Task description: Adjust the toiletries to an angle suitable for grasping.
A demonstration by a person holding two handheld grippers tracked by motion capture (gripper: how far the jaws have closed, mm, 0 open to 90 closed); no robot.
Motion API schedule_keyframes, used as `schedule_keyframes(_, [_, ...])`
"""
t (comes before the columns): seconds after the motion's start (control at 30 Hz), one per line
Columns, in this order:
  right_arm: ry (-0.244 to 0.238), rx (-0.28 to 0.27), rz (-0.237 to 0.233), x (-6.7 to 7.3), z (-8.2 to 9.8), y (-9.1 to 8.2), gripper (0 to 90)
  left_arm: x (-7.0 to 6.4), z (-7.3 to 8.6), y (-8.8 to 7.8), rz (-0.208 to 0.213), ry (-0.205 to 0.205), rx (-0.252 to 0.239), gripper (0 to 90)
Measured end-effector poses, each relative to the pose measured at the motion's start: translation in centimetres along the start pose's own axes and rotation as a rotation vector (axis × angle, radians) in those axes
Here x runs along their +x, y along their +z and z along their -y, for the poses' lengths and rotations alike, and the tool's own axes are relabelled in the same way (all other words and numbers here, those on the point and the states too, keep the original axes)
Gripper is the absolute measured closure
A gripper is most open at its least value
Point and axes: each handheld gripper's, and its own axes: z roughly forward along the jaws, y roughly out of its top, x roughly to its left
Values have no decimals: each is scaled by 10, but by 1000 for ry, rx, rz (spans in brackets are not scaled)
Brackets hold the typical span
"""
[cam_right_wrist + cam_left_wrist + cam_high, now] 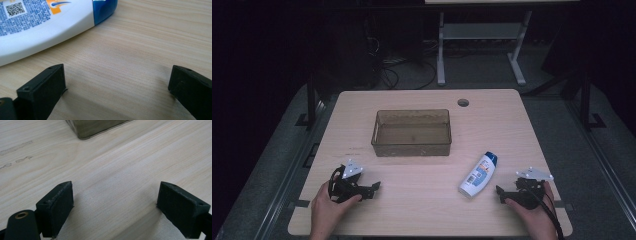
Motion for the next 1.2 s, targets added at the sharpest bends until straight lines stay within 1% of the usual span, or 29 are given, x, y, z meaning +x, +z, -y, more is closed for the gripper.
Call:
schedule_keyframes(0.1, [-1, 0, -1, 0, 0, 0, 10, 0, 0, 0, 0, 1, 0, 125])
schedule_keyframes(0.23, [-11, -9, -10, -1, 1, -1, 45, 0, 0, 0, -2, 1, 0, 125])
schedule_keyframes(0.3, [-16, -9, -18, -4, 1, -4, 109, 0, 0, 0, -1, 1, 1, 125])
schedule_keyframes(0.33, [-16, -9, -18, -4, 1, -4, 109, 0, 0, 0, -2, 1, 0, 125])
schedule_keyframes(0.37, [-21, -19, -25, -6, 1, -6, 205, 0, 0, 0, -2, 1, 0, 125])
schedule_keyframes(0.4, [-20, -17, -24, -7, 0, -7, 238, 0, 0, 0, -2, 1, 0, 125])
schedule_keyframes(0.43, [-18, -16, -23, -8, 0, -8, 335, 0, 0, 0, -3, 0, 1, 125])
schedule_keyframes(0.47, [-26, -20, -28, -9, -1, -9, 377, 0, 0, 0, -3, 0, 2, 125])
schedule_keyframes(0.5, [-27, -20, -28, -10, -1, -10, 390, 0, 0, 0, -3, -1, 1, 125])
schedule_keyframes(0.57, [-31, -16, -37, -10, -2, -12, 514, 0, 0, 0, -3, 0, 1, 125])
schedule_keyframes(0.6, [-33, -19, -38, -11, -3, -13, 535, 0, 0, 0, -3, 0, 1, 125])
schedule_keyframes(0.63, [-33, -19, -38, -11, -3, -13, 535, 0, 0, 0, -3, 0, 1, 125])
schedule_keyframes(0.67, [-30, -22, -40, -11, -4, -14, 582, 0, 0, 0, -3, -1, 0, 125])
schedule_keyframes(0.7, [-30, -27, -44, -12, -5, -15, 590, 0, 0, 0, -3, -1, 1, 125])
schedule_keyframes(0.73, [-22, -33, -54, -12, -6, -16, 626, 0, 0, 0, -3, -1, 1, 125])
schedule_keyframes(0.83, [-30, -39, -68, -13, -8, -18, 727, 0, 0, 0, -3, -1, 1, 125])
schedule_keyframes(0.9, [-27, -54, -93, -14, -9, -19, 789, 0, 0, 0, -3, -1, 1, 125])
schedule_keyframes(1.0, [-43, -59, -112, -14, -11, -20, 882, 0, 0, 0, -3, -1, 1, 125])
schedule_keyframes(1.03, [-45, -61, -119, -15, -12, -21, 899, 0, 0, 0, -3, 0, 1, 125])
schedule_keyframes(1.1, [-41, -66, -139, -16, -15, -22, 900, 0, -1, 0, -3, 0, 2, 125])
schedule_keyframes(1.2, [-34, -58, -158, -18, -18, -22, 900, 0, 0, 0, -3, 0, 2, 125])
